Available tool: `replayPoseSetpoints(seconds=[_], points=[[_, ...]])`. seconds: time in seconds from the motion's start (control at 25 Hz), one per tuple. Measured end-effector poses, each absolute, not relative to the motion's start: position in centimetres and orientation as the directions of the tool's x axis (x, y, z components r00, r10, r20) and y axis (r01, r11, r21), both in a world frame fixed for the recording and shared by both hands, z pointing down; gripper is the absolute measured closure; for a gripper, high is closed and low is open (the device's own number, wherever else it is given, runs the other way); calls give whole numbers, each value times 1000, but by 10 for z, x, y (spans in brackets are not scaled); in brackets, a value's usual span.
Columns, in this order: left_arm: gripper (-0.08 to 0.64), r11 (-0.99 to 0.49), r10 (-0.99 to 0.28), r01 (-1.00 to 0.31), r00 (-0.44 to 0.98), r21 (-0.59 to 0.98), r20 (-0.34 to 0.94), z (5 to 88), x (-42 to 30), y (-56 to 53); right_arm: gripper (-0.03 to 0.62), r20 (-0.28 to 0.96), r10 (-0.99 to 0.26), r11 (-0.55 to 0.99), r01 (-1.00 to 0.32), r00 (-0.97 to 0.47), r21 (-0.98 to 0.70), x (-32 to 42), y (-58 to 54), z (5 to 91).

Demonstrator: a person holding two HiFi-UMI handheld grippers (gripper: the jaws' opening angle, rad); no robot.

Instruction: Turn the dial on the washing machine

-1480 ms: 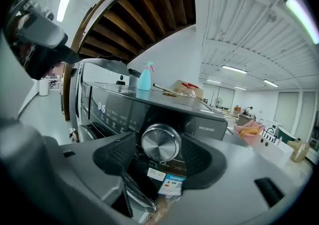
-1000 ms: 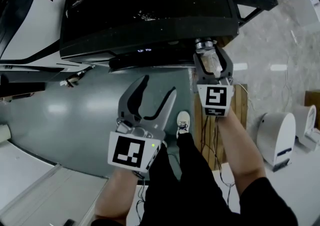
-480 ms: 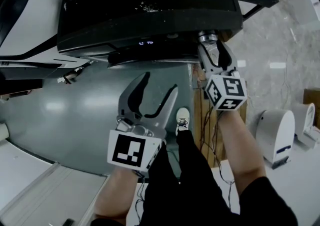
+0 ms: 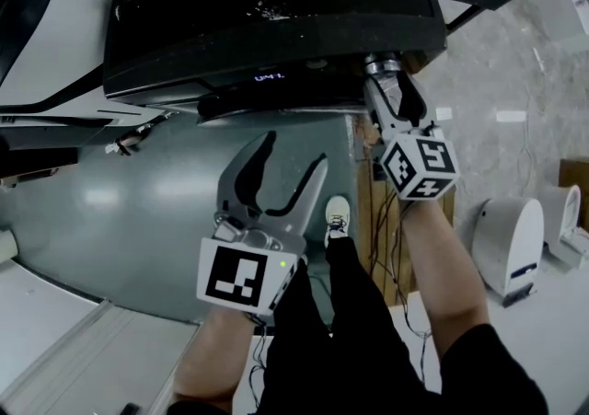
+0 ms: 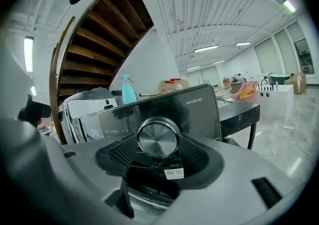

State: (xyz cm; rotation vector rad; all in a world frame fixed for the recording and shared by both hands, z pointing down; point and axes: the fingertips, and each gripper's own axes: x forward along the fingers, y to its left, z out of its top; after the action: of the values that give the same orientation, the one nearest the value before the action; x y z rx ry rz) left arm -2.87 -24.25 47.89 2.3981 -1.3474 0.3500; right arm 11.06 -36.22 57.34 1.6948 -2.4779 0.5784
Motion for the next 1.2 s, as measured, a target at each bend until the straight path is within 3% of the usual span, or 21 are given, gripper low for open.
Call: replayPoseSetpoints(seconds=[0.36, 0.64, 0.8, 1.0, 1.2], points=[[310, -485, -761, -854, 519, 192, 388, 480, -24, -242, 313, 281, -882, 329, -922, -378, -206, 112, -361, 571], [310, -482, -762, -855, 518, 193, 389, 481, -24, -240, 293, 322, -900, 384, -882, -293, 271, 103, -360, 566], [310, -478, -765, -857, 515, 195, 388, 481, -26, -239, 293, 327, -906, 388, -839, -270, 381, 101, -362, 568], [310, -474, -766, -858, 512, 197, 388, 483, -27, -236, 328, 339, -901, 385, -857, -270, 342, 99, -362, 571], [310, -467, -768, -862, 506, 197, 393, 483, -29, -235, 328, 340, -889, 366, -922, -306, 126, 103, -362, 573]])
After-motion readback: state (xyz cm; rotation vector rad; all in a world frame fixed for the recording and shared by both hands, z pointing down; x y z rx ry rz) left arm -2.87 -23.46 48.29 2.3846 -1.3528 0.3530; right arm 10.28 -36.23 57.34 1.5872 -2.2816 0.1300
